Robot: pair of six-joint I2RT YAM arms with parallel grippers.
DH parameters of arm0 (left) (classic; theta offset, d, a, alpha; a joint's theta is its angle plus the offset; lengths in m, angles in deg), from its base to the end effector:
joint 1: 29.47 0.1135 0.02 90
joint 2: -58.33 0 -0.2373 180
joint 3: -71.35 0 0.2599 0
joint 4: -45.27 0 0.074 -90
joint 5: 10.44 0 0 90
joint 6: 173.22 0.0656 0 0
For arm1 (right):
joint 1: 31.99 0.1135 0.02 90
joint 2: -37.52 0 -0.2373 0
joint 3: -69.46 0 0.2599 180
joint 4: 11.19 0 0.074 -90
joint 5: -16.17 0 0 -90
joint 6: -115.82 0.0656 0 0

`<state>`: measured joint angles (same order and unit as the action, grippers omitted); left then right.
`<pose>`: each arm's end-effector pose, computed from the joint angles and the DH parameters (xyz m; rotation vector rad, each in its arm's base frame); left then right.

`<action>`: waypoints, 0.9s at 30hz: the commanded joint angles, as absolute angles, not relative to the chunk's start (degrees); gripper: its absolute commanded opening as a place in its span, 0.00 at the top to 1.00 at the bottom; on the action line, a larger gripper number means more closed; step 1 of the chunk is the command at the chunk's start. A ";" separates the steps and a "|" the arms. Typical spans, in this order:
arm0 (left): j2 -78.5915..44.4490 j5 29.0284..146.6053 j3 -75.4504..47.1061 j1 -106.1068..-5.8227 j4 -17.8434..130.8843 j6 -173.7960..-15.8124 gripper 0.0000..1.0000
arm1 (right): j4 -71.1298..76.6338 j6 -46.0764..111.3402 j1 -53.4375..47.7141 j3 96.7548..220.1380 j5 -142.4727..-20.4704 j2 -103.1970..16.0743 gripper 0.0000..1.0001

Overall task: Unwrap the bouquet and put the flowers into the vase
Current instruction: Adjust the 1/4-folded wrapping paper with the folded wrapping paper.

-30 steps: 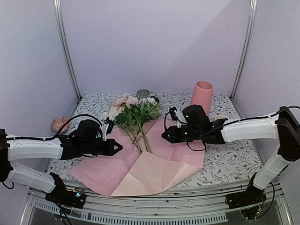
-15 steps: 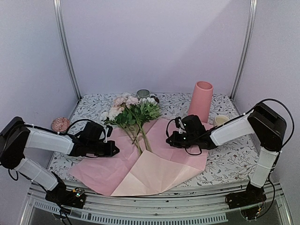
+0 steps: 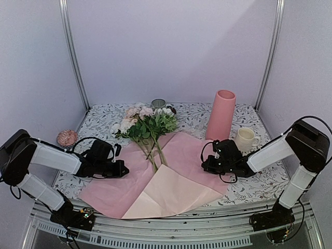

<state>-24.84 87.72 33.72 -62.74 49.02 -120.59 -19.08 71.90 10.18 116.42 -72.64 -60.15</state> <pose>0.2160 -0.1528 0.0583 -0.0238 2.5542 -0.6963 0.2371 0.2129 0.0527 0.0943 2.4382 0.7236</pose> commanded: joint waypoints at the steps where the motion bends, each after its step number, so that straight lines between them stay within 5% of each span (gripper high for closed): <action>1: -23.93 85.65 36.61 -61.60 49.66 -121.19 1.00 | -16.30 74.94 8.99 110.62 -67.30 -56.29 0.98; 19: -19.55 86.81 36.48 -60.76 50.41 -120.45 1.00 | 3.33 89.57 7.03 103.73 -49.80 -36.43 0.98; 27: -11.37 88.06 31.50 -60.75 57.93 -118.03 1.00 | -1.98 73.85 7.03 106.61 -54.72 -28.21 0.94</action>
